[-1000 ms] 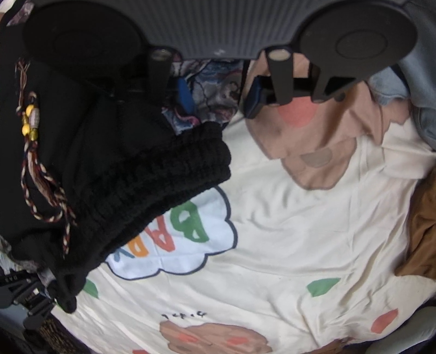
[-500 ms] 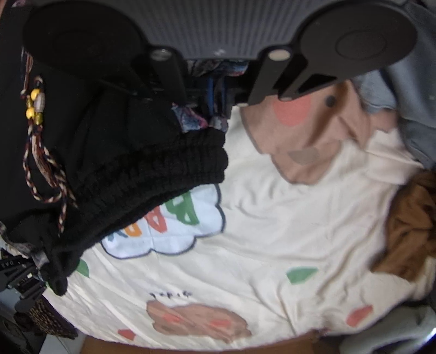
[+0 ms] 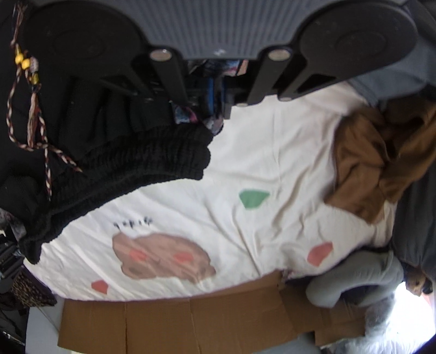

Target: Fold clothes

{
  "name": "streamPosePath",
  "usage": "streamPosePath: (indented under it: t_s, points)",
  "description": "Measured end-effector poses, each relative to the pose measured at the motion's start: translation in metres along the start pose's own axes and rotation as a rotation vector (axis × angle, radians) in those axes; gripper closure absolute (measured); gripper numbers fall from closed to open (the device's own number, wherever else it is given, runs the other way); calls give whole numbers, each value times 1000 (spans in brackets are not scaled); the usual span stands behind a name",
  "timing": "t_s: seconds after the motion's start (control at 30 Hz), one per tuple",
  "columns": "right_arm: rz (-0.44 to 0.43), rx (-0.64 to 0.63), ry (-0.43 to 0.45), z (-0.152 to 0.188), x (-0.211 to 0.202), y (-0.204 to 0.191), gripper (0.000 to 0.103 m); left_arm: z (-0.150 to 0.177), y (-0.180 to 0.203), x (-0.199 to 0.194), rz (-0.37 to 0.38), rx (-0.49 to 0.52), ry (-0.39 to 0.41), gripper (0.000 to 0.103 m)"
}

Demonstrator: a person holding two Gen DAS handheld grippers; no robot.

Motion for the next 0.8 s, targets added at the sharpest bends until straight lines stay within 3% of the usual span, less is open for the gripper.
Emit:
streamPosePath:
  t_s: [0.37,0.8]
  points:
    - [123,23,41,-51,9,45,103,-62,-28,41,-97,-16,87,98]
    - [212,58,36,-105,46,97,103,-121,-63,101,-153,-32,81,98]
Point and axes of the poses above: each gripper's, at about its wrist camera, not at the fingertips, and x roughly the way its jaws point, y to its right, z to its underside, the point moved 6 cm from there along x, roughly the way its jaws point, and after that the axes turned 9 degrees about y, right-handed, at the moved point
